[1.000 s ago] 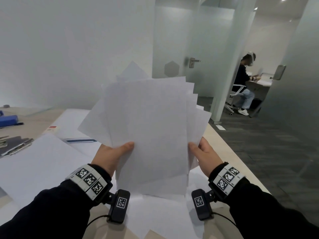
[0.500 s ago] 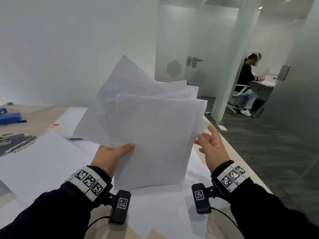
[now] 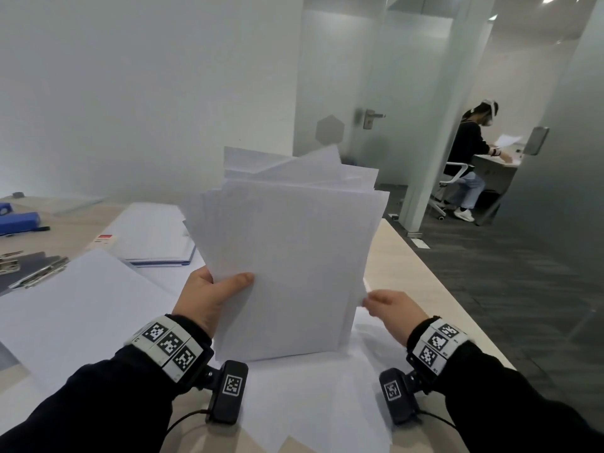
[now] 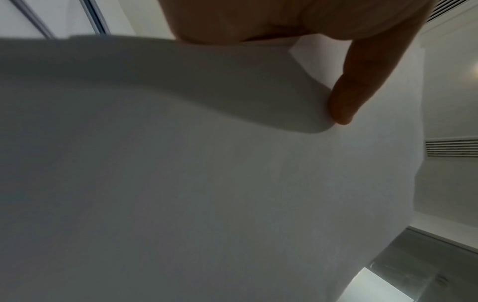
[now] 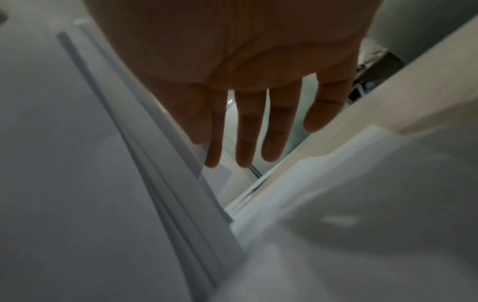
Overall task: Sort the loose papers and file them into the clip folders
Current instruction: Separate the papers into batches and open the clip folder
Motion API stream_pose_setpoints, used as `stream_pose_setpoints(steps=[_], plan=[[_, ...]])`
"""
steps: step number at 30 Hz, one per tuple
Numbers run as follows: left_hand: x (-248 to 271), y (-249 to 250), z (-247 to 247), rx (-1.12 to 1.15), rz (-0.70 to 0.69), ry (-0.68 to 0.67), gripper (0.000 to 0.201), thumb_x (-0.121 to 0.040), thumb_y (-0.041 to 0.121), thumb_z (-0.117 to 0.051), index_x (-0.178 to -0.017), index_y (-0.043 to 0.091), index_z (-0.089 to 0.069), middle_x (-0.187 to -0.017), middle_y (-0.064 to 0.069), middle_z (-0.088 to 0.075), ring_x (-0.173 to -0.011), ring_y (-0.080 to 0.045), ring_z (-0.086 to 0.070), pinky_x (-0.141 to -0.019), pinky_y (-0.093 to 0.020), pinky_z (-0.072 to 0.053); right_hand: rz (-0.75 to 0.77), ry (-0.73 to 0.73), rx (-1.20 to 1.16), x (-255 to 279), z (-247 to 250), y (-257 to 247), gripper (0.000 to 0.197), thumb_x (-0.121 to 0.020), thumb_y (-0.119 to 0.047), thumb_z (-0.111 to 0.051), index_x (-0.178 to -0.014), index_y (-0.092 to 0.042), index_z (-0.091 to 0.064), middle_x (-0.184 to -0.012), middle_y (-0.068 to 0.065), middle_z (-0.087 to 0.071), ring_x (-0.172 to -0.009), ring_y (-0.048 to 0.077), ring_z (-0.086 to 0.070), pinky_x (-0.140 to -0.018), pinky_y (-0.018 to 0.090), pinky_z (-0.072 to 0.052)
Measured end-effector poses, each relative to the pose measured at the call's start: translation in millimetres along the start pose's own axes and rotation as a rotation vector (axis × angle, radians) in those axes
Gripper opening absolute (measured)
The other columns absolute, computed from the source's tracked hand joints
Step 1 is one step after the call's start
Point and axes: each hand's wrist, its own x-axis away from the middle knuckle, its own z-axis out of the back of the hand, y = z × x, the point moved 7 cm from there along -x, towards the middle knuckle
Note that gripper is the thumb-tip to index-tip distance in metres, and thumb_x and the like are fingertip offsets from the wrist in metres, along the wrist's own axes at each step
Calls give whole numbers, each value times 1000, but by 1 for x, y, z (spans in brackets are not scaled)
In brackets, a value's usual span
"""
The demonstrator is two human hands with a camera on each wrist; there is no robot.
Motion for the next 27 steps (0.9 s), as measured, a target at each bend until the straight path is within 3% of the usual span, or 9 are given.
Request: stream_pose_setpoints(steps=[3, 5, 8, 11, 14, 18, 21, 24, 27], plan=[[0, 1, -2, 6, -6, -5, 49, -47, 29, -84, -91, 7, -76, -94, -19, -75, -80, -34, -71, -79, -43, -56, -36, -182, 186, -1, -14, 9, 38, -87, -19, -60, -118, -41, -62, -122, -1, -67, -111, 23, -62, -90, 31, -47], [0, 2, -4, 15, -7, -7, 51, -47, 28, -84, -92, 7, -75, -95, -20, -75, -80, -34, -72, -78, -43, -57, 1, -152, 18, -4, -10, 1, 74, -80, -33, -70, -146, -41, -36, -144, -10, -46, -131, 15, -46, -105, 35, -38], [0, 2, -6, 36, -10, -20, 48, -47, 28, -84, -90, 8, -76, -96, -19, -75, -80, -33, -72, -76, -41, -57, 174, -26, -426, -9, 5, -30, 103, -63, -49, -84, -148, -43, -25, -148, -11, -44, -137, 7, -39, -109, 40, -35], [2, 4, -11, 51, -19, -27, 49, -46, 28, -84, -90, 8, -76, -95, -19, -75, -79, -31, -72, -74, -39, -56, 261, -20, -672, -8, 7, -56, 93, -60, -27, -87, -140, -24, -40, -129, 2, -63, -120, 18, -61, -92, 37, -53], [6, 7, -11, -25, -52, -11, 57, -45, 35, -85, -95, 10, -74, -92, -13, -77, -80, -28, -74, -70, -37, -57, 255, 7, -721, -3, -1, -64, 73, -62, -11, -84, -127, -12, -51, -114, 10, -70, -104, 28, -69, -79, 35, -58], [11, 8, -8, -159, -64, 9, 50, -55, 32, -83, -99, 11, -73, -91, -6, -78, -85, -26, -75, -77, -40, -58, 257, -5, -725, 2, -13, -63, 55, -66, -9, -73, -119, -15, -56, -109, 11, -72, -101, 31, -69, -80, 38, -58], [10, 12, -9, -128, -68, 46, 36, -64, 25, -77, -96, 9, -73, -89, -9, -77, -84, -31, -74, -74, -39, -59, 295, -5, -752, 3, -12, -73, 54, -66, -4, -64, -118, -18, -55, -107, 9, -71, -95, 23, -70, -72, 30, -57], [8, 24, -11, -38, -108, 75, 32, -66, 22, -76, -96, 9, -73, -90, -10, -77, -81, -28, -74, -68, -35, -58, 346, -38, -851, 4, 1, -87, 54, -71, -2, -65, -123, -12, -52, -107, 13, -72, -92, 25, -71, -72, 32, -57], [6, 31, -14, 60, -137, 42, 33, -66, 18, -79, -98, 9, -72, -93, -10, -77, -80, -25, -74, -66, -31, -58, 265, -80, -754, 6, -2, -76, 46, -73, -6, -73, -117, -10, -60, -105, 10, -74, -95, 30, -71, -76, 36, -58]])
